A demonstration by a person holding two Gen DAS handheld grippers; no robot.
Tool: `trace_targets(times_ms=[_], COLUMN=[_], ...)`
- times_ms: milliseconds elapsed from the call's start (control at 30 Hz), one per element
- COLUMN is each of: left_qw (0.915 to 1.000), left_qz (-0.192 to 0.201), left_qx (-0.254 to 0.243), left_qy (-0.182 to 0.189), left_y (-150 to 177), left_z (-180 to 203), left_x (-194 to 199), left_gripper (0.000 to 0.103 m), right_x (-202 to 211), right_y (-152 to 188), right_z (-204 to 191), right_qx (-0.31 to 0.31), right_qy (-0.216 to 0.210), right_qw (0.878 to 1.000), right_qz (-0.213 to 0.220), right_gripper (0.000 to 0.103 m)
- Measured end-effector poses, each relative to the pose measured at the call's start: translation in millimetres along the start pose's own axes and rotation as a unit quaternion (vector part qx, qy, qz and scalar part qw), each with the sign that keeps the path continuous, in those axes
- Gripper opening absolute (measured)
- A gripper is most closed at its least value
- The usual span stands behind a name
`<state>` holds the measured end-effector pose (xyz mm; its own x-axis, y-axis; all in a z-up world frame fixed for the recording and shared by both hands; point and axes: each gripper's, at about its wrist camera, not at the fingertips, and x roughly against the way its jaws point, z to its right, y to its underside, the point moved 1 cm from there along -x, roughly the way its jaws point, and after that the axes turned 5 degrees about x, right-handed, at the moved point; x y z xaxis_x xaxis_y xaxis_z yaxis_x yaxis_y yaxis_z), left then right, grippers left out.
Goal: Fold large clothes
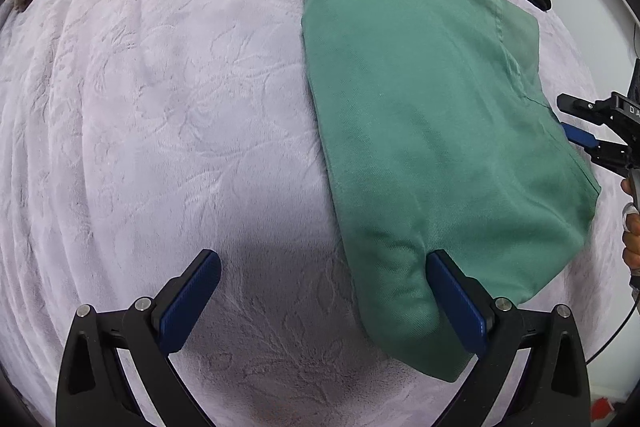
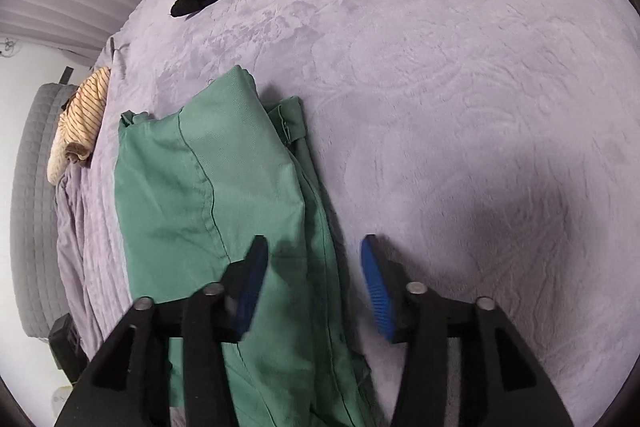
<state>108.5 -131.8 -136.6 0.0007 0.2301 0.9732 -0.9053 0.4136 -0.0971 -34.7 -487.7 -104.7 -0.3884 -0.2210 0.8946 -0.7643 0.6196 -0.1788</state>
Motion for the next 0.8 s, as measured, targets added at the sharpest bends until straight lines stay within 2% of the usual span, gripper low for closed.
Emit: trace_targets(times_ms=[100,333,467,600,633,667,800], left_qw=[0.9999,0.9998,0.9998,0.9998,0.9998,0.9998,0.9998], left_qz=[-0.012,-0.020,-0.021,-0.020,-0.020,-0.020,-0.021], left_qx=[0.001,0.003,0.001,-0.003,-0.003,-0.003,-0.006], left_qy=[0.011,0.002,-0.002,-0.005,-0.005,-0.004,-0.004], left_y=[-2,-9,-12,-14,-12,-12,-15], left_z=[3,9,15,21,18,19,27], left_x=[-2,1,2,3,5,5,4], left_gripper=[0.103,0.103,0.103,0.103,0.103,0.103,0.103], right_x=[5,1,9,18,19,20,23], right_y=[8,27,41,46,46,46,44], right_z=[5,11,11,14,15,16,17], right_qx=[-0.008,-0.039,-0.036,-0.040,-0.041,-0.041,-0.039], right_qy=[-0.026,-0.038,-0.033,-0.037,-0.038,-0.040,-0.051], right_qw=[1.000,0.998,0.999,0.998,0.998,0.998,0.998], right_qz=[-0.002,-0.014,-0.016,-0.012,-0.010,-0.009,0.001], right_gripper=[0.062,0.062,0.076,0.076,0.078,0.085,0.086])
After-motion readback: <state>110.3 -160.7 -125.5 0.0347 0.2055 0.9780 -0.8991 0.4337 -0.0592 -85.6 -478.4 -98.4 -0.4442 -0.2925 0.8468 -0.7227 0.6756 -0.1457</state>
